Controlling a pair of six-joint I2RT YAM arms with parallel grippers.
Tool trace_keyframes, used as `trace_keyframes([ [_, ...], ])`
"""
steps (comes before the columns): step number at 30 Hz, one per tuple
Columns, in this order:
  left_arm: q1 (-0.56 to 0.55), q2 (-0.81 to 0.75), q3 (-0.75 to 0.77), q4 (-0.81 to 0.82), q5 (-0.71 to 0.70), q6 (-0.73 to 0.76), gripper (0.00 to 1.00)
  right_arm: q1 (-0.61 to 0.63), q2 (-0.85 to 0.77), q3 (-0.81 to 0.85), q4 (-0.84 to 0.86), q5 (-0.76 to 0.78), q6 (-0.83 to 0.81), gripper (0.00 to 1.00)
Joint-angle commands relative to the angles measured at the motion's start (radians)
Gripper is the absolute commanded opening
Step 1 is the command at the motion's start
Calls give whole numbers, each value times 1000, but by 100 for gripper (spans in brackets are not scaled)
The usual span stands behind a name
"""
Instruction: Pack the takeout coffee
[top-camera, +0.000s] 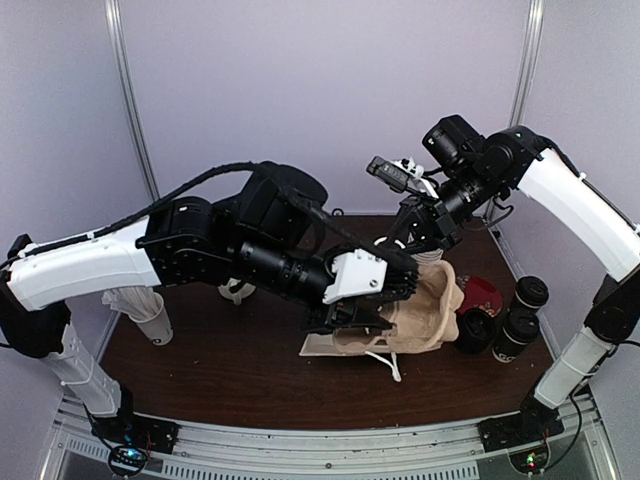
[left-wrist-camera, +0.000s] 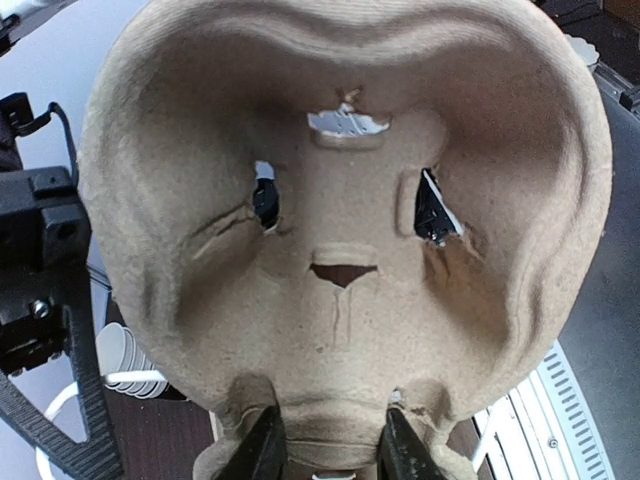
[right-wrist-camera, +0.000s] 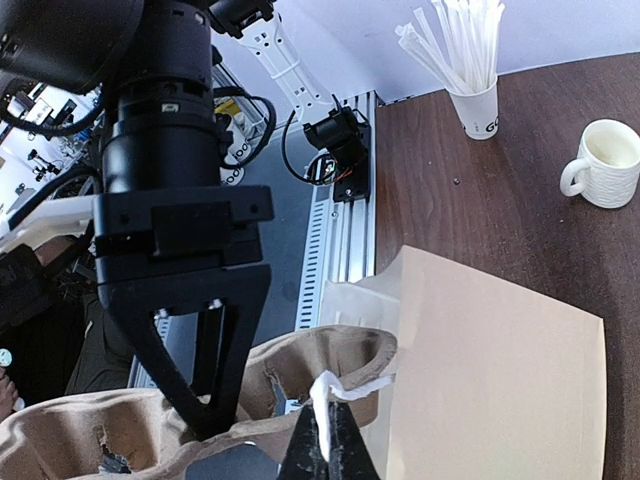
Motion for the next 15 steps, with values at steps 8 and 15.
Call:
trace_keyframes([
  [8, -111, 14, 44, -14, -191, 98, 29, 12, -12, 44, -10, -13, -11, 0],
  [15, -104, 85, 80, -29, -228, 118, 30, 22, -13, 46, -13, -9, -11, 0],
])
